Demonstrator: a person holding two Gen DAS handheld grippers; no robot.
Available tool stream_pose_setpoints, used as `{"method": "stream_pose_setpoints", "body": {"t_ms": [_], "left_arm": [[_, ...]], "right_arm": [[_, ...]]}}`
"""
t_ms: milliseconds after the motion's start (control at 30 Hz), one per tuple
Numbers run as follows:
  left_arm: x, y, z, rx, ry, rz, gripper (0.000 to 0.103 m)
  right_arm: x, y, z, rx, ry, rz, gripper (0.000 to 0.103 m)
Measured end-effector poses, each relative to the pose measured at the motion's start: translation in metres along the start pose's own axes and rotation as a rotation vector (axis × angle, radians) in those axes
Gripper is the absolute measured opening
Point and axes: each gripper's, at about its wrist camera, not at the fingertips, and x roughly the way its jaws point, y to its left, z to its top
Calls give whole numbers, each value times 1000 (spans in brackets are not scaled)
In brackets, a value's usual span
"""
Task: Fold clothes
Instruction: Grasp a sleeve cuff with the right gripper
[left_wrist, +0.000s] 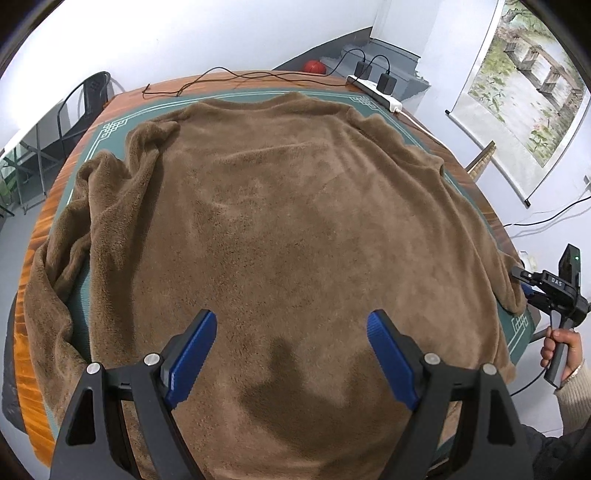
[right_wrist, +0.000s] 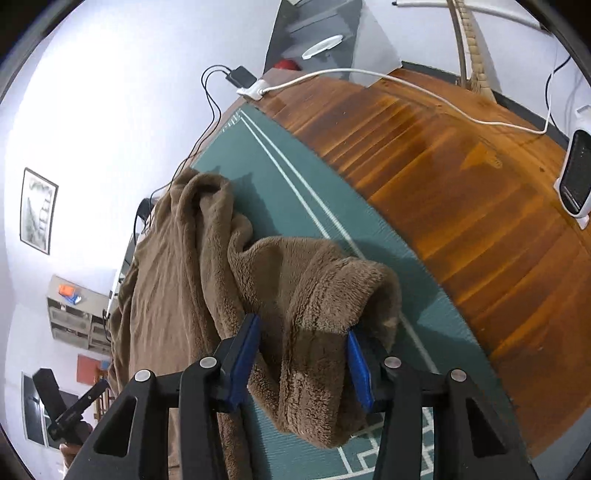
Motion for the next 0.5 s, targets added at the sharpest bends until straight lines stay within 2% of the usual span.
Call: {"method": "stream_pose_setpoints", "body": {"t_ms": [300,500], "left_arm": [[6,-5,-9,-14,26,1,87],[13,-13,-18,-29,49,-14,87]], "right_arm": [[5,-10,1,62,-57,73,49],[6,-21,1,100,-56,155,51]]}}
